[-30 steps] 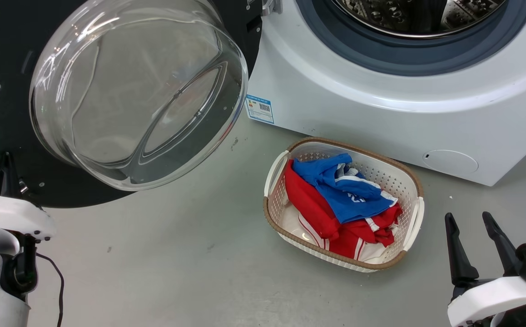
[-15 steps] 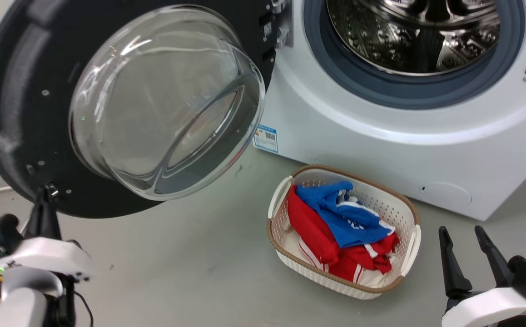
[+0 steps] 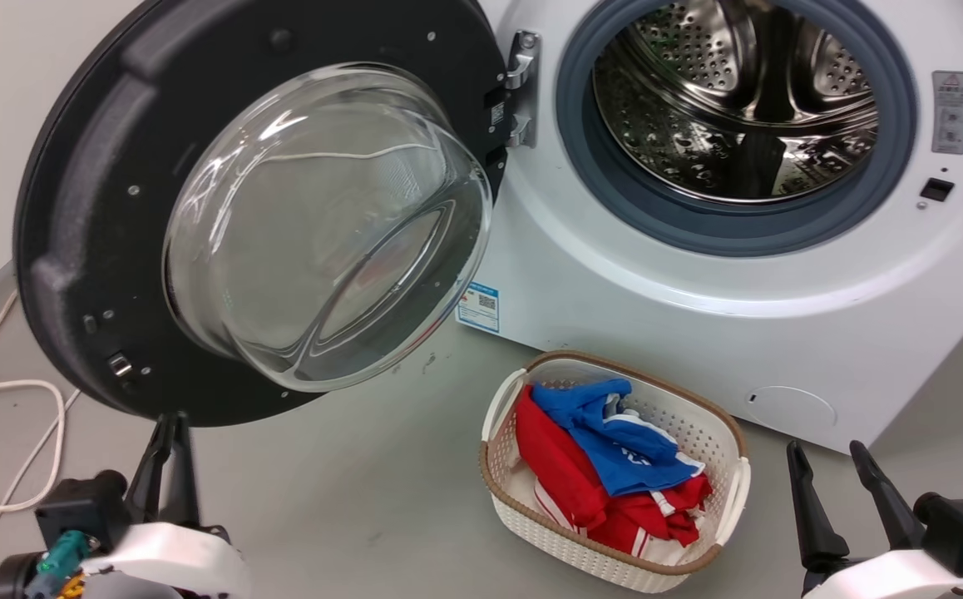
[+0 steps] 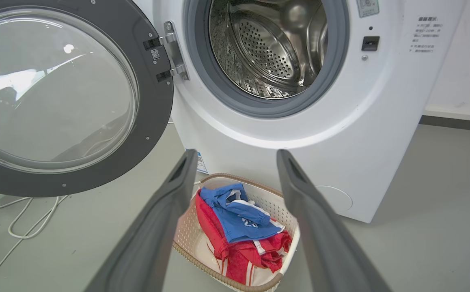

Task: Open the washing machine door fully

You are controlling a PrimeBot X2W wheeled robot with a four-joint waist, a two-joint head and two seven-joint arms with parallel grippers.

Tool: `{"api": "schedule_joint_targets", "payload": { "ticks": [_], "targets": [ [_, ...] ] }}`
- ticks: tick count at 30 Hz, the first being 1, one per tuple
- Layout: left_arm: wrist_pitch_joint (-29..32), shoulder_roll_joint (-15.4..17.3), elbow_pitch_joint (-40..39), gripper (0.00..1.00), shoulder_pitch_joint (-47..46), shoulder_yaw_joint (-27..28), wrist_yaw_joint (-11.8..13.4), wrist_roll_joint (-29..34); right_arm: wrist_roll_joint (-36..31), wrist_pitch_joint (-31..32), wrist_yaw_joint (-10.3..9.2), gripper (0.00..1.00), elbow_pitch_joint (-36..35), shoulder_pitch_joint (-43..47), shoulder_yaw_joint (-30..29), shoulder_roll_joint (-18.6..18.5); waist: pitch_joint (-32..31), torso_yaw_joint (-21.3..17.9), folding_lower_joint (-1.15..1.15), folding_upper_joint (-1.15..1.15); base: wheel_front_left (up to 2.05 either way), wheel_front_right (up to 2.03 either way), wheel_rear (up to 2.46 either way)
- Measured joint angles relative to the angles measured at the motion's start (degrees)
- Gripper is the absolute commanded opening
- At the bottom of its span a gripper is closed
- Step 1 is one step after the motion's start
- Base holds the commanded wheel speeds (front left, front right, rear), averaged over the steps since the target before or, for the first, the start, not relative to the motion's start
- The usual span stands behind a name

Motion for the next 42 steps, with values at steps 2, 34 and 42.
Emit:
{"api": "schedule_joint_targets", "payload": {
  "ticks": [2,34,42],
  "targets": [
    [0.42,-0.31,-1.35,1.0,0.76,-0.94,0.41,0.55,0.09,-0.07,-0.01,1.0,-0.08,0.01,-0.03,0.0,-0.17,-0.67,0.0,0.0,0.0,0.0,0.0],
    [-1.62,-4.75,4.64,1.0,-2.37,-10.23,-1.7,3.97,-1.6,1.13,-0.01,1.0,-1.64,-0.66,0.32,0.01,-2.14,-24.33,0.0,0.0,0.0,0.0,0.0],
    [-2.13,-4.87,6.02,1.0,-2.65,-10.39,-1.72,3.78,-1.6,1.14,-0.01,1.0,-1.91,-0.86,0.32,0.01,-1.84,-25.69,0.0,0.0,0.0,0.0,0.0]
  ]
}}
